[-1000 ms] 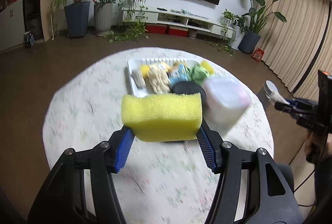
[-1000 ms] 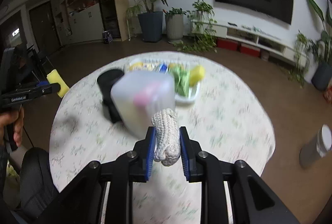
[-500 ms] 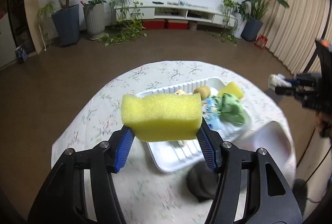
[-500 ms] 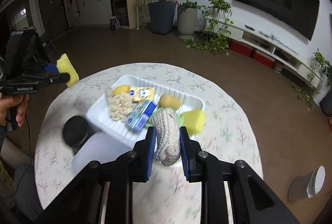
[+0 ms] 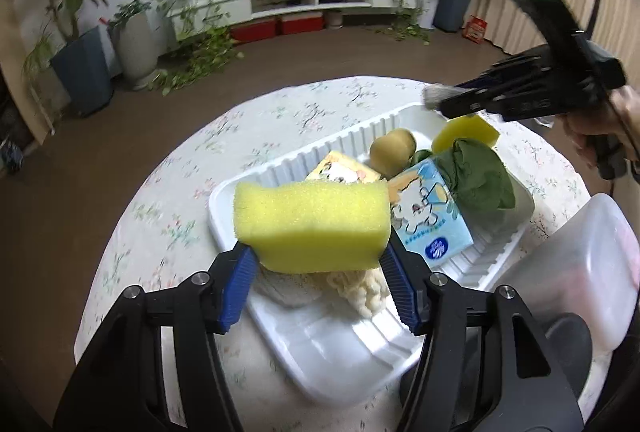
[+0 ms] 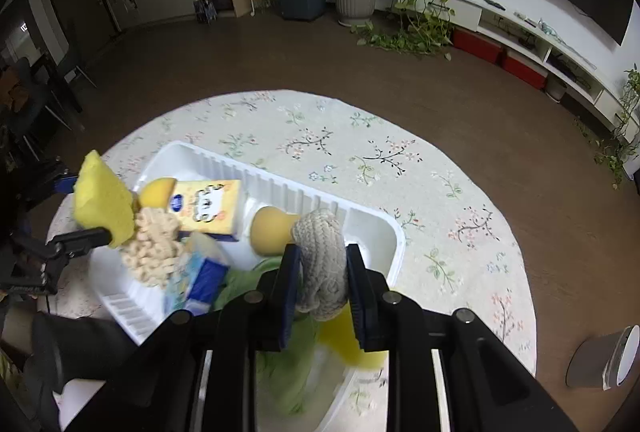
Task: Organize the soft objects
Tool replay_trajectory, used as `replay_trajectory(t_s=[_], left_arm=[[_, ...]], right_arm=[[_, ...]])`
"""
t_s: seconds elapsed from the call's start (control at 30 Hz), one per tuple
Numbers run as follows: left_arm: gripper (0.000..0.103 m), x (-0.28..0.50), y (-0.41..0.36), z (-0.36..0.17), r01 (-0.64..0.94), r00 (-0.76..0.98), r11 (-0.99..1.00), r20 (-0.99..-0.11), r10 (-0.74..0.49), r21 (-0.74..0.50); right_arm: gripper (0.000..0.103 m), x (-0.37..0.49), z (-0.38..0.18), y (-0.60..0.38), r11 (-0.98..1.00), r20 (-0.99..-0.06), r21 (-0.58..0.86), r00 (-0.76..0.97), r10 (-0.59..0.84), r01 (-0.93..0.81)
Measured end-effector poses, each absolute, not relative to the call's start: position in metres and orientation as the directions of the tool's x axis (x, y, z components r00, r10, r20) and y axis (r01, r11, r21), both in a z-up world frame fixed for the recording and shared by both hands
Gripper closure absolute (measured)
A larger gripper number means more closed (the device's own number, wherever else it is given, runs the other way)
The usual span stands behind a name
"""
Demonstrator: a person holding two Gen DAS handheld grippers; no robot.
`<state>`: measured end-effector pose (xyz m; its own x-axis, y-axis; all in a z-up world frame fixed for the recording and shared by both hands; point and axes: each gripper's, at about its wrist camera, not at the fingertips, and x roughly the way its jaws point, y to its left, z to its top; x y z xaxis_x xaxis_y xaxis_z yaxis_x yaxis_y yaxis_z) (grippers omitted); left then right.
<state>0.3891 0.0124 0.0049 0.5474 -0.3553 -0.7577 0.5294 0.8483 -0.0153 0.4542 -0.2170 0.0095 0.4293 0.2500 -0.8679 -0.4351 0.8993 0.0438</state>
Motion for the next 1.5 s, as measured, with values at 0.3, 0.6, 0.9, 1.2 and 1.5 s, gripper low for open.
replay_trajectory(t_s=[0.3, 0.6, 0.9, 1.2, 1.5], left_arm=[[0.039, 0.404, -0.007, -0.013, 0.556, 0.516, 0.831, -0.786, -0.340, 0.006], [0.029, 0.399, 0.005, -0.011, 0.516, 0.540, 0.857, -0.776, -0.327, -0.002], [0.026, 0.389, 0.009, -0.009, 0.514, 0.544, 0.858, -0.771, -0.330, -0.006], [0.013, 0.378, 0.022, 0.004, 0.454, 0.585, 0.891, -0.750, -0.307, -0.010], [0.000, 0.320, 0.057, 0.048, 0.271, 0.704, 0.961, -0.670, -0.234, -0.051]], right_arm=[[0.077, 0.468, -0.020, -0.205, 0.894, -0.893, 0.030, 0.390, 0.225, -0.446], [0.055, 0.461, -0.018, -0.201, 0.880, -0.890, 0.034, 0.385, 0.242, -0.474], [0.043, 0.453, -0.007, -0.200, 0.881, -0.880, 0.036, 0.402, 0.251, -0.472], [0.029, 0.440, 0.013, -0.208, 0.897, -0.862, 0.049, 0.436, 0.260, -0.438], [0.000, 0.392, 0.067, -0.247, 0.937, -0.776, 0.091, 0.566, 0.279, -0.337]])
